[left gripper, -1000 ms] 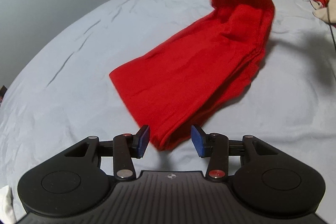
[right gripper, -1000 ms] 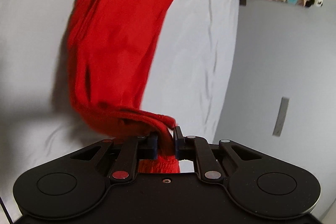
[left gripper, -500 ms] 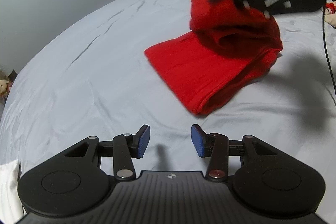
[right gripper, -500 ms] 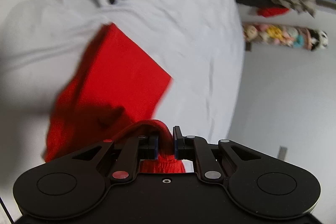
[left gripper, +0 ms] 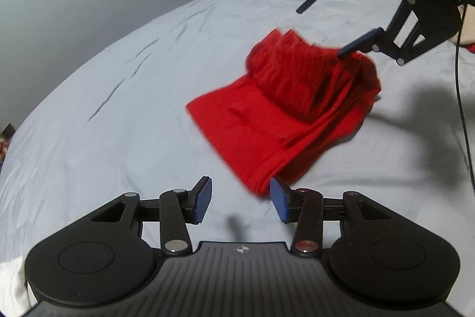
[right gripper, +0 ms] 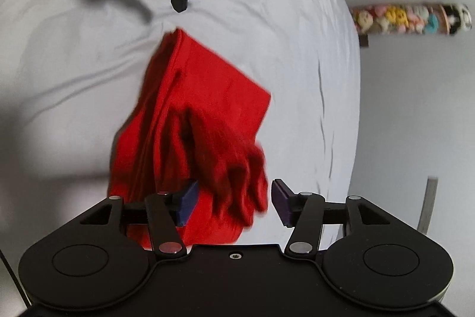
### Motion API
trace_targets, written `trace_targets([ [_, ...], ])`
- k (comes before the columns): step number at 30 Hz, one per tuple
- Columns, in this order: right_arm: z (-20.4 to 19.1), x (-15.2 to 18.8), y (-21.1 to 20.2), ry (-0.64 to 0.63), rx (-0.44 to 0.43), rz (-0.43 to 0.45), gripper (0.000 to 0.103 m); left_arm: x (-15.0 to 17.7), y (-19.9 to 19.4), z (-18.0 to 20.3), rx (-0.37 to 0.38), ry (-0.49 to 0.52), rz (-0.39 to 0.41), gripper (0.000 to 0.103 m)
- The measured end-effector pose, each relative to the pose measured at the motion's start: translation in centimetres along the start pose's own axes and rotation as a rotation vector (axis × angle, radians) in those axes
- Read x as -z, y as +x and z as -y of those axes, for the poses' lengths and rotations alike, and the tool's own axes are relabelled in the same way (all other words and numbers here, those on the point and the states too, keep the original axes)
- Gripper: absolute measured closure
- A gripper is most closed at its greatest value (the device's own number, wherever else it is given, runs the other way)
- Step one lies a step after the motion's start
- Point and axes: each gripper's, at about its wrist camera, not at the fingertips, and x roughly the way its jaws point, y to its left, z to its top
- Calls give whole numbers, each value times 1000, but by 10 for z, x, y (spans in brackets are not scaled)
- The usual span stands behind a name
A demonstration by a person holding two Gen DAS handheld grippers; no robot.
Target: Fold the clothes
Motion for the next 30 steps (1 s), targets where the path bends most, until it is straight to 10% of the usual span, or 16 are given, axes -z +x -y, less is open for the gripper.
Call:
trace_targets([
  [11, -44, 42, -4, 110, -97, -8, 49, -57, 6, 47, 243, 94, 140, 63],
  [18, -75, 54, -7, 104, -128, 36, 49, -92, 40, 54, 325, 114, 96, 63],
  [30, -64, 66, -5, 215, -127, 88, 49, -81, 63, -4, 175, -1, -54, 63],
])
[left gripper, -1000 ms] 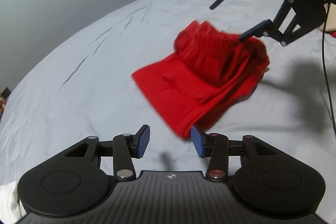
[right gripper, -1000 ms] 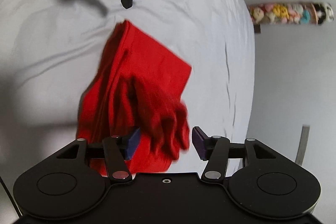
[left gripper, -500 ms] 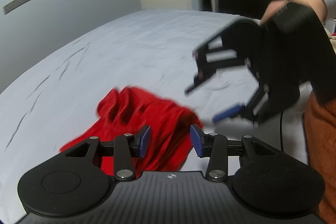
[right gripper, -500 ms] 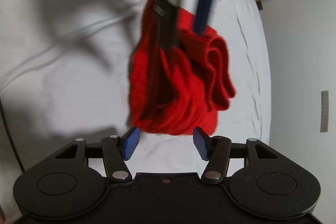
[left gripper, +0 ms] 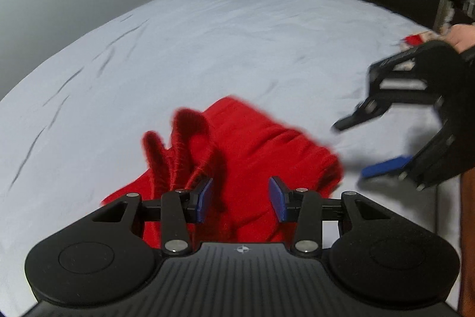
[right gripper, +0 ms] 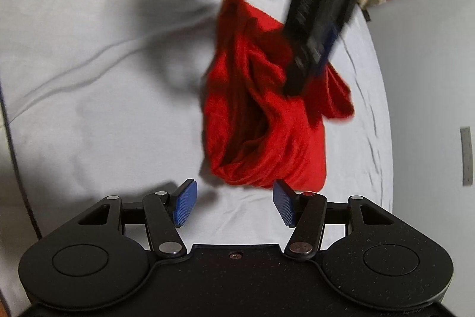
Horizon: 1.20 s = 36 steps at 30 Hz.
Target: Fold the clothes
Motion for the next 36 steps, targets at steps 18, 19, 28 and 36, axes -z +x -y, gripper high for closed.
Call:
trace_targets([
  [18, 73, -34, -13, 352, -65, 90, 83, 26, -31, -17, -49, -34, -17, 63],
  [19, 76, -34, -8, 373, -56, 88, 83, 22, -32, -17, -56, -32, 2, 63],
  [28, 98, -37, 30, 657, -75, 46, 83, -8, -1, -25, -98, -126, 32, 63],
  [36, 80, -14, 68, 837, -218, 14, 81, 18, 34, -22, -101, -101, -42, 67],
])
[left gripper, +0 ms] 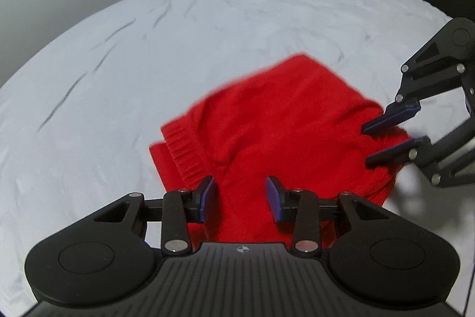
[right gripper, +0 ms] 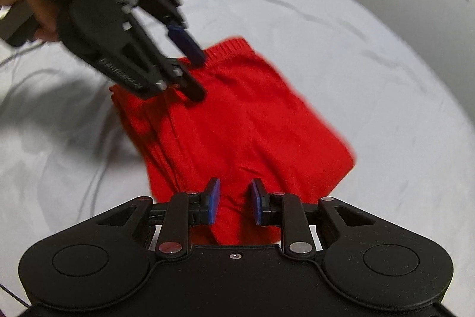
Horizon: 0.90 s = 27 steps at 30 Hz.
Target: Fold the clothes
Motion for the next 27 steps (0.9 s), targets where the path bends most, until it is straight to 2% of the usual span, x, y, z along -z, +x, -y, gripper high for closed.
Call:
trace_targets([
  [5, 13, 9, 12, 119, -40, 17, 81, 14, 5, -8, 13, -67, 33, 67],
  [15, 13, 5, 5, 144, -1, 19, 81, 16, -4, -4, -25, -146, 41, 66],
  [22, 6, -3, 2, 176, 32, -14, 80, 14, -40, 8, -118, -180, 40, 64],
  [23, 4, -5, -1, 183, 40, -15, 77, 15, -47, 10, -132, -186, 42, 62],
  [26, 0, -11, -9, 205, 56, -13, 61, 15, -66, 17, -167, -200, 47, 60],
  [27, -1, -12, -11, 215, 58, -9, 60, 15, -70, 19, -176, -203, 48, 60],
])
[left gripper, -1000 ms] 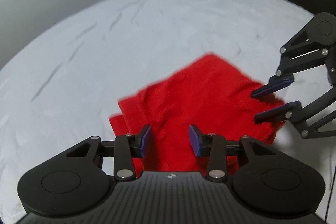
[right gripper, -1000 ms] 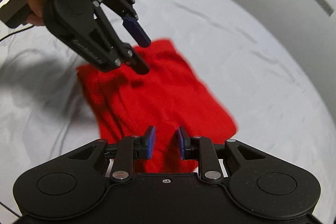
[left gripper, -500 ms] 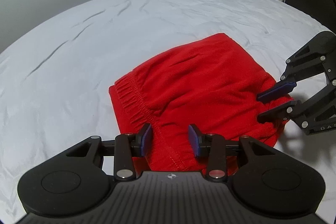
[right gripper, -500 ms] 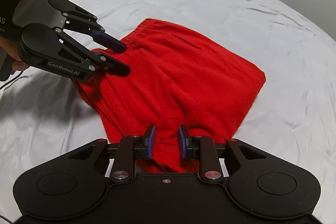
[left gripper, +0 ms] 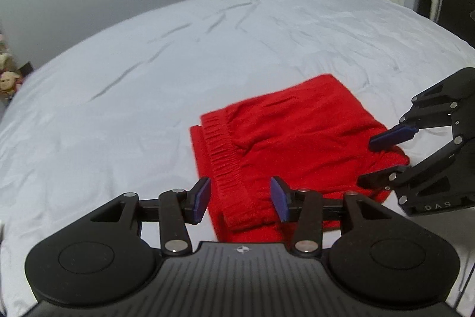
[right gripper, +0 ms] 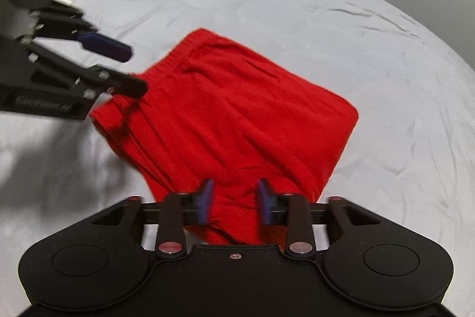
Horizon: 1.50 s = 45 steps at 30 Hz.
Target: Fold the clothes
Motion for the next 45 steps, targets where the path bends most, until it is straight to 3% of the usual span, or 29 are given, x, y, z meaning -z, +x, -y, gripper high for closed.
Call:
trace_targets([
  [13, -36, 3, -80, 63, 84, 78, 44, 18, -78, 20, -121, -119, 3, 50],
  [17, -45, 9, -101, 104, 72, 95, 41, 25, -97, 24, -156, -164, -4, 47],
  [20, -50, 16, -112, 165, 41, 93, 30, 27, -111, 31, -166, -187, -1, 45],
  [27, -57, 49, -145, 285, 20, 171, 27, 37, -133, 46, -180, -207, 18, 41],
  [28, -58, 53, -150, 304, 12, 181, 24, 40, -136, 48, -179, -209, 21, 40],
  [30, -59, 62, -160, 340, -4, 200, 5, 43, -142, 52, -178, -213, 27, 38],
  [35, -64, 74, -177, 412, -20, 245, 4, 51, -158, 54, -180, -262, 61, 31],
  [42, -77, 92, -190, 461, -29, 270, 1, 65, -168, 52, -233, -289, 37, 27],
  [45, -85, 102, -194, 462, -41, 275, 1, 73, -171, 49, -236, -312, 39, 11],
])
